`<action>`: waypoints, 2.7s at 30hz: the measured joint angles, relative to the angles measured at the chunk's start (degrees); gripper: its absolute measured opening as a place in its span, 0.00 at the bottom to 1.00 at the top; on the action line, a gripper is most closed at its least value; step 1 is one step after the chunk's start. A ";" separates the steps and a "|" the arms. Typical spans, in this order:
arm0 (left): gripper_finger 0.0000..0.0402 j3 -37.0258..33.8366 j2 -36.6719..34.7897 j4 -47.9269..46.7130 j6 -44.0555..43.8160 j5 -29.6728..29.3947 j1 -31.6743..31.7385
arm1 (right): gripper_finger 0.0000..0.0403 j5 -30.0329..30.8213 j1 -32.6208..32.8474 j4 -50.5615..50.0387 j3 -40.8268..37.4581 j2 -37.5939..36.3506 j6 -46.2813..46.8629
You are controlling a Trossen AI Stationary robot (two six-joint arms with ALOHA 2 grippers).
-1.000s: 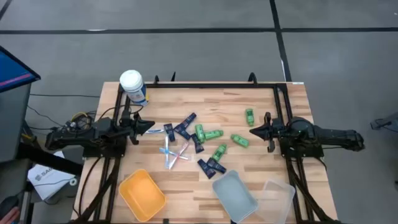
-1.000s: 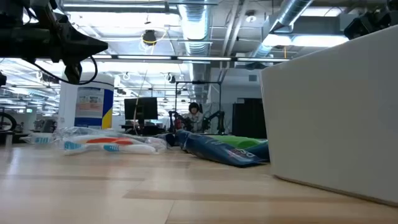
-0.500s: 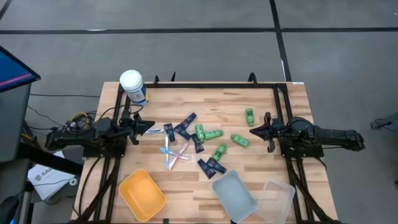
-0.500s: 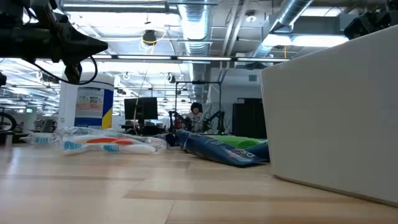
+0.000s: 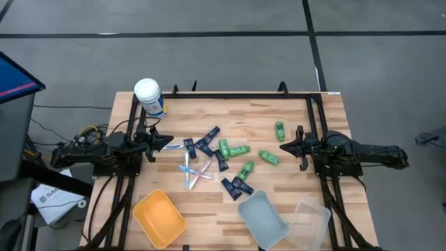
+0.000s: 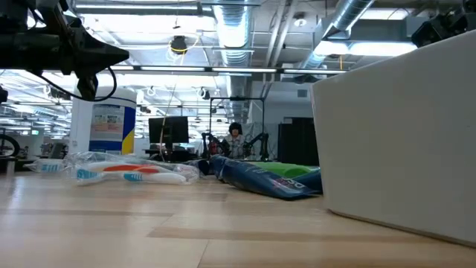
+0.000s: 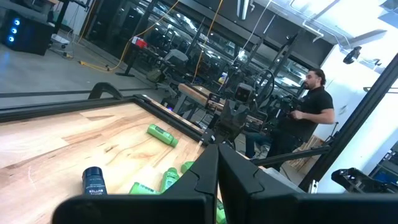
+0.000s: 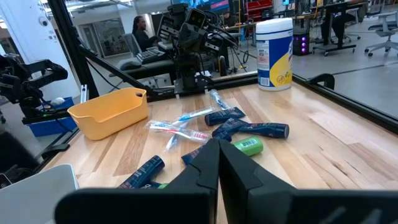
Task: Pick & Place Travel size toiletries
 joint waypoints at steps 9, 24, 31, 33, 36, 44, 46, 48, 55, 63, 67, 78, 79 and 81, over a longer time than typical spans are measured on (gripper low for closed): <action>0.00 0.00 -0.01 0.00 0.00 0.00 0.02 | 0.00 0.00 0.02 0.00 0.00 -0.02 0.00; 0.00 0.00 0.01 3.27 -0.55 0.02 0.00 | 0.00 3.45 -1.44 0.58 0.00 0.00 -6.31; 0.00 -0.02 0.01 9.57 -0.56 -0.75 0.00 | 0.00 3.43 -1.88 0.69 0.00 0.00 -2.31; 0.00 -0.02 0.01 12.42 -2.03 -1.71 0.00 | 0.00 3.42 -1.88 1.16 -0.07 -0.02 3.72; 0.00 -0.02 0.01 16.88 -6.43 -1.71 0.00 | 0.00 3.70 -2.20 3.39 -0.09 -0.02 13.02; 0.00 -0.01 0.52 23.12 -10.91 1.02 0.00 | 0.00 4.99 -3.06 10.46 -0.09 0.04 28.11; 0.00 -0.02 0.86 23.17 -10.91 1.02 0.00 | 0.00 6.55 -3.46 14.92 0.11 0.12 29.33; 0.00 0.00 0.86 23.10 -10.80 1.02 0.00 | 0.03 6.69 -3.92 15.67 1.59 0.70 28.88; 0.00 -0.02 0.86 23.10 -7.65 1.05 0.00 | 0.22 7.95 -4.09 2.34 16.22 12.97 18.59; 0.00 0.00 0.86 23.08 -7.65 1.05 0.00 | 0.46 9.32 -4.07 -12.33 34.61 44.03 13.39; 0.00 -0.01 0.86 23.08 -7.65 1.12 0.00 | 0.53 8.75 -3.43 -15.88 42.60 58.39 5.98; 0.00 -0.01 0.86 23.02 -7.63 1.22 0.00 | 0.59 2.47 -3.23 -25.29 63.38 88.57 -13.43; 0.00 -0.01 0.86 23.02 -7.63 1.20 0.00 | 0.59 2.06 -3.21 -26.63 64.96 90.81 -14.96; 0.00 0.00 0.86 22.88 -7.63 1.20 0.00 | 0.59 1.27 -3.04 -29.05 67.62 94.89 -17.32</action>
